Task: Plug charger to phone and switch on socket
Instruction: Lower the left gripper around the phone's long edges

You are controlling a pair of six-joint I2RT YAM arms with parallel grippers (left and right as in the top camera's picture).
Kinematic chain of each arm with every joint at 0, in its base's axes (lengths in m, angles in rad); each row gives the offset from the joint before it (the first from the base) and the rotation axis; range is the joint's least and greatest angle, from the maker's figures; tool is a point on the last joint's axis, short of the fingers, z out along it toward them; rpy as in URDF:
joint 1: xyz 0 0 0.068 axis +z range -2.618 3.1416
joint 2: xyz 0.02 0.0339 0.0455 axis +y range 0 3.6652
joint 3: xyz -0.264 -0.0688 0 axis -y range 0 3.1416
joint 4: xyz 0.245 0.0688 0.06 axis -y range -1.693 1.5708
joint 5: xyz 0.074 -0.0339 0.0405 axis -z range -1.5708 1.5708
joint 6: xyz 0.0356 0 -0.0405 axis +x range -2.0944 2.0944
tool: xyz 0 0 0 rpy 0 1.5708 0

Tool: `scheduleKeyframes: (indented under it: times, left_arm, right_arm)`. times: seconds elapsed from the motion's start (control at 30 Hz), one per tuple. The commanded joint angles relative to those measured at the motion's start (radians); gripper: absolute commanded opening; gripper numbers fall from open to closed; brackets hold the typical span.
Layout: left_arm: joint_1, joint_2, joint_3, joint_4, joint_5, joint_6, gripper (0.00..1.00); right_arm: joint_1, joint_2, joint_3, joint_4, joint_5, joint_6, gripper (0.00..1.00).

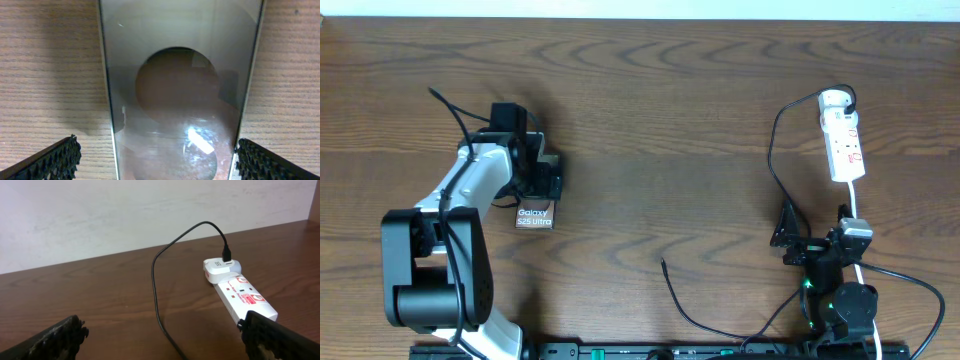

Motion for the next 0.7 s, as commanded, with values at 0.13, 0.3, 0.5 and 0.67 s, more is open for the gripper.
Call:
scheduleKeyframes:
  times: [0.13,0.3,0.5,0.67]
  left_arm:
    - [0.02,0.008,-0.006,-0.001,0.086,0.05,0.99]
    - [0.02,0.008,-0.011,0.0,0.098,0.056,0.99]
    - [0.02,0.008,-0.019,0.0,0.094,0.056,0.98]
    - [0.02,0.008,-0.019,0.002,0.082,0.048,0.98]
  right_arm:
    - [0.009,-0.004,-0.001,-0.004,0.001,-0.011,0.99]
    - [0.009,-0.004,-0.001,-0.004,0.001,-0.011,0.99]
    - [0.009,-0.004,-0.001,-0.004,0.001,-0.011,0.99]
    - [0.009,-0.004,-0.001,-0.004,0.001,-0.011,0.99]
